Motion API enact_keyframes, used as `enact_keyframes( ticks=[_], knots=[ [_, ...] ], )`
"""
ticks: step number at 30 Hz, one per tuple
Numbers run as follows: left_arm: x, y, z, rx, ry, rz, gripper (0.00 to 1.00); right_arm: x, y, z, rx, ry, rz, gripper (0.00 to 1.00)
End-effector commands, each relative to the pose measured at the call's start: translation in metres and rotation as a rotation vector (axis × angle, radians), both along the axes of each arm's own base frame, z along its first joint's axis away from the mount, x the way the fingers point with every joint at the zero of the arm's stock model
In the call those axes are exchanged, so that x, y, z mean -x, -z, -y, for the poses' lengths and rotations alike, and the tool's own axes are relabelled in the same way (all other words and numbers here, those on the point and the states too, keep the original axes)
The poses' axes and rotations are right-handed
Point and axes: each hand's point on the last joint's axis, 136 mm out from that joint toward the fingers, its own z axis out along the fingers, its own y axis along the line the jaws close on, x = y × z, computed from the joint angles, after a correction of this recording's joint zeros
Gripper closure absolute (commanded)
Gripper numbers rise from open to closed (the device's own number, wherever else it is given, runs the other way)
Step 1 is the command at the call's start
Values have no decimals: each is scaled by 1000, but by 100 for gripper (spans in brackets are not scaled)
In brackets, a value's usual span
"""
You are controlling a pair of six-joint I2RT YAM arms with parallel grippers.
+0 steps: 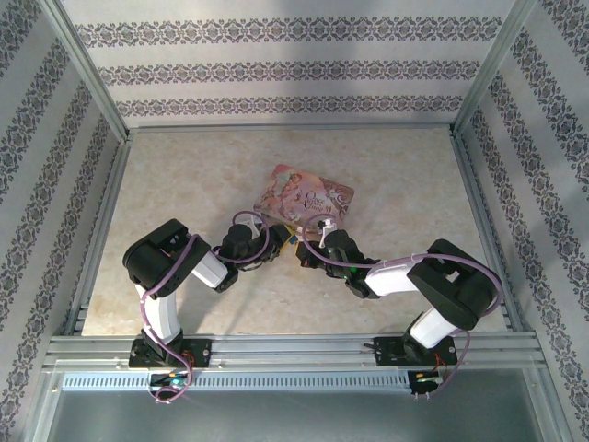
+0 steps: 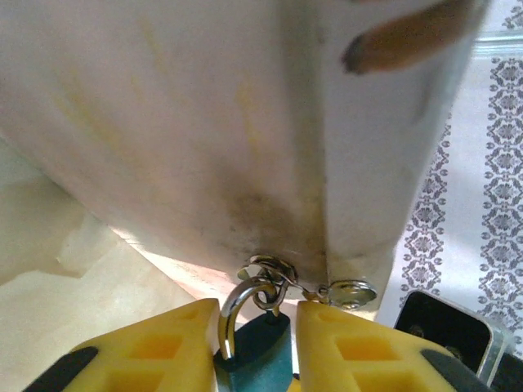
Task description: Unlock the padlock with the key
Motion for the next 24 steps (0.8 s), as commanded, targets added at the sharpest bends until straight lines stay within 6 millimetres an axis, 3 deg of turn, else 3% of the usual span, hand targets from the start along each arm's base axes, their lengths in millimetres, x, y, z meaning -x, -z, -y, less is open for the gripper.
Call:
enact_keyframes(
  ticks=[1, 7, 12, 24],
  knots=[
    [-2, -12, 11, 25, 13, 38, 76, -1, -16, -14, -62, -19, 21, 100],
    [-1, -17, 8, 19, 4, 48, 84, -1, -19, -14, -77, -15, 16, 100],
    [0, -24, 5, 13, -4, 59, 91, -1, -22, -10, -81, -5, 25, 89],
    [-1, -36, 6, 17, -7, 53, 94, 2, -29, 30, 1, 68, 92, 68]
  ],
)
